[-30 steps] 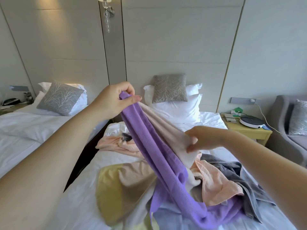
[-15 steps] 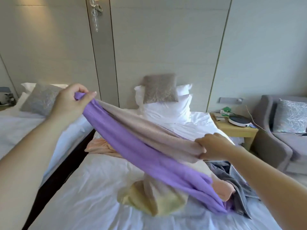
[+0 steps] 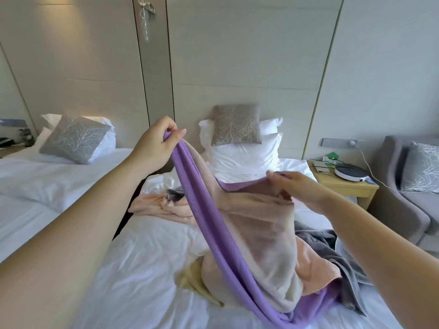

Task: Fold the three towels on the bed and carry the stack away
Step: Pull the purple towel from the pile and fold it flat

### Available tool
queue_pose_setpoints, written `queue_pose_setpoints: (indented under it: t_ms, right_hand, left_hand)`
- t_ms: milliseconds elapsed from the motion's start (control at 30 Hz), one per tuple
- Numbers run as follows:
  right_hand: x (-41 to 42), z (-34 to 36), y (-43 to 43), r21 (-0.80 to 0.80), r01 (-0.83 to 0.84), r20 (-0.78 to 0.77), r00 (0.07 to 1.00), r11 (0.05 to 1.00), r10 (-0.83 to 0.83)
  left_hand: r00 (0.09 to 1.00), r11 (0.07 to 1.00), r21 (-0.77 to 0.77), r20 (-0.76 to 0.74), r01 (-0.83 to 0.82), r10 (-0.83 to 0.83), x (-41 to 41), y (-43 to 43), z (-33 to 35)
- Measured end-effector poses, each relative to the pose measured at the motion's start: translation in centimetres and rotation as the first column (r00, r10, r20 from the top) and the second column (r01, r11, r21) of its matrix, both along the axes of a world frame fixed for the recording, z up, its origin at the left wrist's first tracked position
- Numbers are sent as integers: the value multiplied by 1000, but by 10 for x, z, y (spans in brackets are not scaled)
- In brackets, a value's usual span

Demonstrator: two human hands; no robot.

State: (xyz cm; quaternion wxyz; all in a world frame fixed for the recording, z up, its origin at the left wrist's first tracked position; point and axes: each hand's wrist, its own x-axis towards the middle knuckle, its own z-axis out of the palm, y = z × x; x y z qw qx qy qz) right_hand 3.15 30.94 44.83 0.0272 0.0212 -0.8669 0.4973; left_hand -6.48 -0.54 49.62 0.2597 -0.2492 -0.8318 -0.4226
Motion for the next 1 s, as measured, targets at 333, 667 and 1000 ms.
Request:
queue_pose_setpoints:
  t_ms: [333,667,1000]
  right_hand:
    - [11,-4,-50,157,81,-256,966,984,-38]
    - [23,-11,-89,-337,-164,-380,924,927,25]
    - [18,-10,-108,-260,-417,-281,896,871,345]
  left_hand:
    - [957,956,-139,-105,257,-272,40,44,17]
    - [912,926,-241,-221,292,-345,61,46,32]
    - [908,916,-330,-268,228,-322,57,36,19]
